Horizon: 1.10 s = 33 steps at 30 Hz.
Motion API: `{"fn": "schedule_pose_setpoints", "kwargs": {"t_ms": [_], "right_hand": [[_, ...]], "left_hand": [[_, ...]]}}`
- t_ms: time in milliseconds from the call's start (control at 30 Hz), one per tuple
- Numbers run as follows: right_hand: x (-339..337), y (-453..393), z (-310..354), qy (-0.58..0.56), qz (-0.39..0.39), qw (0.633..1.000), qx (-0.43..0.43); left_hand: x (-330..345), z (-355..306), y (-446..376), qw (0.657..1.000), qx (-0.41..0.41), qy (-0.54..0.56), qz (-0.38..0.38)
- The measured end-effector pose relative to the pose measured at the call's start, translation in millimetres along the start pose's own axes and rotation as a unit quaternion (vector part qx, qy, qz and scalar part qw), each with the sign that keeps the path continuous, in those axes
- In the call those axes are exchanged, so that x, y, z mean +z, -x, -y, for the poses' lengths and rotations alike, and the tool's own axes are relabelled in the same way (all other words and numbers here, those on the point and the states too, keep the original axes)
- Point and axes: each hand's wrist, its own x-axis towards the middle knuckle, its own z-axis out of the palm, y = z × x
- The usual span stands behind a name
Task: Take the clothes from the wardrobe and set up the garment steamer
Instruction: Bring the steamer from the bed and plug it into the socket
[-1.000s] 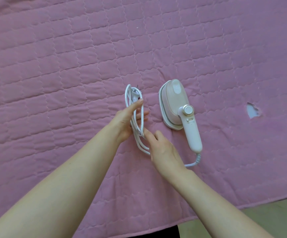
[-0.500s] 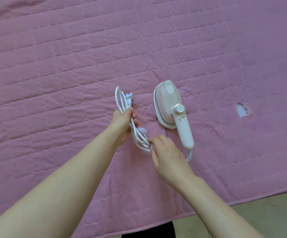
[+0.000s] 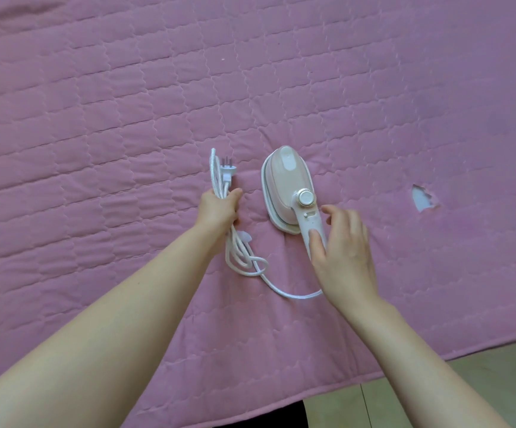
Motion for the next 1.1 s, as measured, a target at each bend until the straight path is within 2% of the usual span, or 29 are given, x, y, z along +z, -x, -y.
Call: {"fn": "schedule_pose_setpoints", "kwargs": {"t_ms": [133, 267, 433, 667, 933, 1100], "right_hand": [[4.8, -10.0, -3.0, -0.069, 0.086, 0.987, 0.113], [13.3, -22.3, 1.8, -0.116, 0.12, 0.97, 0.175], [26.4, -35.4, 2.1, -0.114, 0.115, 0.967, 0.199], [37.6, -45.1, -5.5, -0.135, 0.125, 0.958, 0.22], [18.9, -40.3, -19.1, -0.166, 0.114, 0.953, 0.226], [1.3, -24.4, -7.0, -0.176, 0.125, 0.954, 0.208]], "left_hand": [[17.8, -2.1, -4.7, 1.0, -0.001, 0.022, 0.008], [33.1, -1.0, -9.4, 0.999, 0.014, -0.033, 0.012], [42.4, 2.2, -12.5, 0.996, -0.004, -0.093, 0.017], [47.8, -2.1, -12.8, 0.997, -0.068, -0.031, 0.025], [47.0, -5.5, 5.0, 0.995, -0.065, 0.008, 0.069], [31.4, -7.4, 19.7, 0.997, -0.054, 0.016, 0.056]]}}
